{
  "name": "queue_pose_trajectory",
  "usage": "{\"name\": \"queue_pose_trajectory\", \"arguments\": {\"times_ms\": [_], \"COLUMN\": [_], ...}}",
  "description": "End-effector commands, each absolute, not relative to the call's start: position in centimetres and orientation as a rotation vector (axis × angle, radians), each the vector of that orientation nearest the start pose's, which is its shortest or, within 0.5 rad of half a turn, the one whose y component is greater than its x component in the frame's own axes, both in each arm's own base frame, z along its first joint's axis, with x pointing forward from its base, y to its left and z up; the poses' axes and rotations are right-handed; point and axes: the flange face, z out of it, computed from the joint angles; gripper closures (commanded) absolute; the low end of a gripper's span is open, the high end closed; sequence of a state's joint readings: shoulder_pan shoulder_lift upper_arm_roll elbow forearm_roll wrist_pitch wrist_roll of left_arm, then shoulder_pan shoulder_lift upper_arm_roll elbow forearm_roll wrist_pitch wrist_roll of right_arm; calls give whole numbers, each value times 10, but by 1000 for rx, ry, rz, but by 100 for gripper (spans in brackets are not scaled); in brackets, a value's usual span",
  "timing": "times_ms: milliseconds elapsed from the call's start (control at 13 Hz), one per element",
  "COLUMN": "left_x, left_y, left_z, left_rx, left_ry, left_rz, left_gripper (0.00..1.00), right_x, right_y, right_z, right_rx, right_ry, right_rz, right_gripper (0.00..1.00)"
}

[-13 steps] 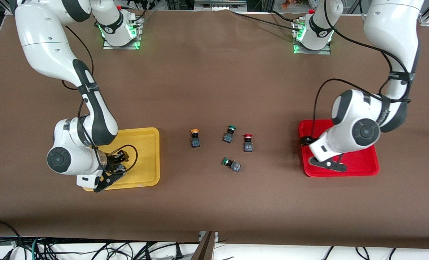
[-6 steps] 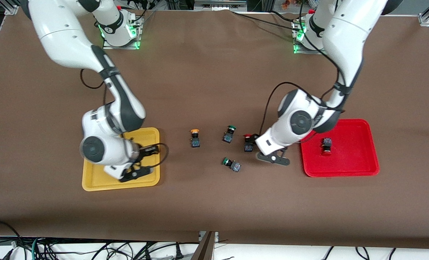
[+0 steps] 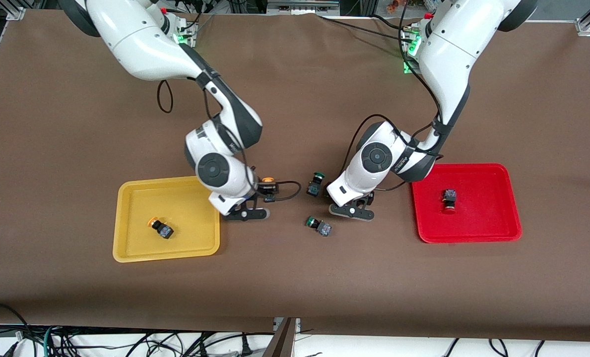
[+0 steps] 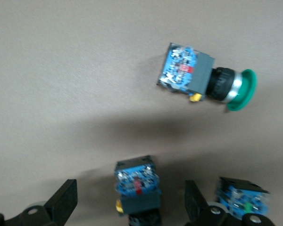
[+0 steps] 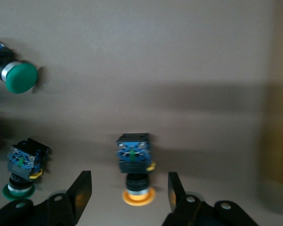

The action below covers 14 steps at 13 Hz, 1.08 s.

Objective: Place red and yellow buttons in trays

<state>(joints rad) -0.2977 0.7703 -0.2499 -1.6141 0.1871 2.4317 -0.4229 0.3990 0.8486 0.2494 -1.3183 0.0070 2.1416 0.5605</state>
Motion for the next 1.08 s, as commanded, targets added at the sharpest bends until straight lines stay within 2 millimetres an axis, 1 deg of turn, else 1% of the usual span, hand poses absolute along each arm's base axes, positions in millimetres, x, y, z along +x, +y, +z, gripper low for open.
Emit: {"name": "queue_pose_trajectory", "arguments": {"times_ms": [0, 77, 154, 231, 308, 385, 462, 538, 615, 769, 846, 923, 1000], "left_x": [605, 596, 594, 596, 598, 599, 598, 598, 599, 602, 610, 617, 621], "left_y": [-358, -370, -373, -369, -366, -363, -363, -363, -361, -357, -343, -328, -313], "left_z": [186, 183, 180, 178, 177, 175, 175, 175, 176, 180, 184, 205, 222], "left_rx": [-3148, -3164, -3161, -3159, -3153, -3145, -3142, -3141, -3139, -3136, -3127, -3101, -3064], "left_ry": [317, 140, 81, 92, 162, 240, 262, 254, 256, 252, 226, 194, 197], "left_rz": [-128, -112, -111, -113, -115, -111, -109, -104, -105, -109, -101, -77, -28], "left_gripper": [0, 0, 0, 0, 0, 15, 61, 77, 86, 96, 96, 96, 96], "right_x": [600, 598, 600, 601, 602, 602, 602, 600, 598, 592, 592, 592, 592], "right_y": [423, 421, 418, 417, 417, 416, 417, 418, 420, 428, 428, 428, 428], "right_z": [216, 207, 206, 207, 208, 208, 208, 205, 202, 197, 196, 196, 194], "right_rx": [-3007, -3015, -3021, -3020, -3019, -3020, -3022, -3023, -3024, -3029, -3032, -3033, -3033], "right_ry": [68, 69, 67, 64, 64, 65, 68, 70, 87, 87, 86, 85, 85], "right_rz": [124, 118, 112, 107, 105, 104, 104, 108, 111, 104, 98, 97, 99], "right_gripper": [26, 26, 26, 26, 26, 26, 26, 26, 26, 27, 27, 30, 34]}}
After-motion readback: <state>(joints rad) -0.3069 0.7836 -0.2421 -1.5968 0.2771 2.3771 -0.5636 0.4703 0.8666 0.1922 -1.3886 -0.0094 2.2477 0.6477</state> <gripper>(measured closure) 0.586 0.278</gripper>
